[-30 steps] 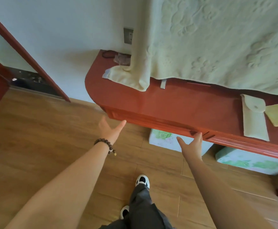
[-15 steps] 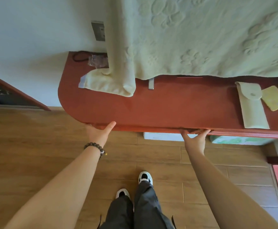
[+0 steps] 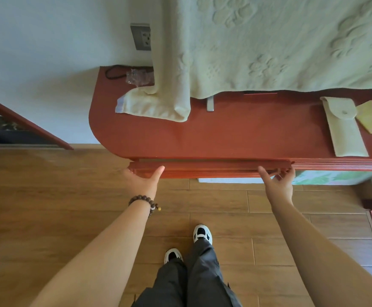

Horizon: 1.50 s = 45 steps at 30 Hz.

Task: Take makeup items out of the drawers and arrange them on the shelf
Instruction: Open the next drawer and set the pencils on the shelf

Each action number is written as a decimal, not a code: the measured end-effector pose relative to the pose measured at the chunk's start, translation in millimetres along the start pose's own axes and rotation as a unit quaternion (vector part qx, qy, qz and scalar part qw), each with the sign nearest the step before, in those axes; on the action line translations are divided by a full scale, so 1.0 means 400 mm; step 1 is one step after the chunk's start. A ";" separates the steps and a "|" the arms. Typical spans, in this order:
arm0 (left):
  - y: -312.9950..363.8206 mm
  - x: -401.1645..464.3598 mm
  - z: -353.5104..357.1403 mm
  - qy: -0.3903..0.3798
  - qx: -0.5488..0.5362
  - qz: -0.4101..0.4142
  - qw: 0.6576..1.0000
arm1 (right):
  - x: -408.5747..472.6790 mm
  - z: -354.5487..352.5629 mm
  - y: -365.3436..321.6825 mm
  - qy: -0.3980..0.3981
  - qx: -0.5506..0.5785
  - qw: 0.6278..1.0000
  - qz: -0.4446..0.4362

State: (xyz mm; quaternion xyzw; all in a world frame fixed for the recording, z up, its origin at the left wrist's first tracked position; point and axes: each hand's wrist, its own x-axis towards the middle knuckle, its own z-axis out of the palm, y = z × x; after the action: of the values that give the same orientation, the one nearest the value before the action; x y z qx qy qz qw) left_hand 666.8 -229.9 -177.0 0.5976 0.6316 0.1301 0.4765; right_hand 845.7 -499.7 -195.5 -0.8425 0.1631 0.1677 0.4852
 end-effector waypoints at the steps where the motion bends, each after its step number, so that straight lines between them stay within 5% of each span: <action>1: -0.006 -0.007 -0.004 0.001 0.007 0.001 1.000 | -0.004 -0.005 0.005 0.010 0.007 1.000 0.006; 10: -0.081 -0.078 -0.061 0.001 0.007 0.006 1.000 | -0.068 -0.041 0.042 0.074 0.002 0.997 0.030; 23: -0.231 -0.217 -0.177 -0.021 0.111 -0.012 0.994 | -0.259 -0.136 0.178 0.078 -0.012 0.996 0.035; 36: -0.290 -0.273 -0.210 -0.056 0.089 -0.026 0.994 | -0.326 -0.186 0.223 0.063 -0.035 0.996 0.062; 39: -0.255 -0.276 -0.221 0.001 0.139 0.104 0.985 | -0.334 -0.180 0.180 0.092 -0.113 0.988 0.047; 41: -0.218 -0.277 -0.219 0.026 0.186 0.239 0.953 | -0.351 -0.153 0.142 0.110 -0.173 0.978 -0.045; 45: -0.142 -0.261 -0.157 -0.056 0.219 0.324 0.919 | -0.375 -0.024 0.050 0.016 -0.237 0.952 -0.194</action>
State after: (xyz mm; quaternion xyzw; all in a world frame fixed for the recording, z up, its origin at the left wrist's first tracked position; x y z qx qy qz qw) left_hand 565.7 -310.6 -139.8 0.8653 0.3886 0.1015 0.3000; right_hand 704.5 -500.8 -140.1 -0.9513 -0.0399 0.0908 0.2918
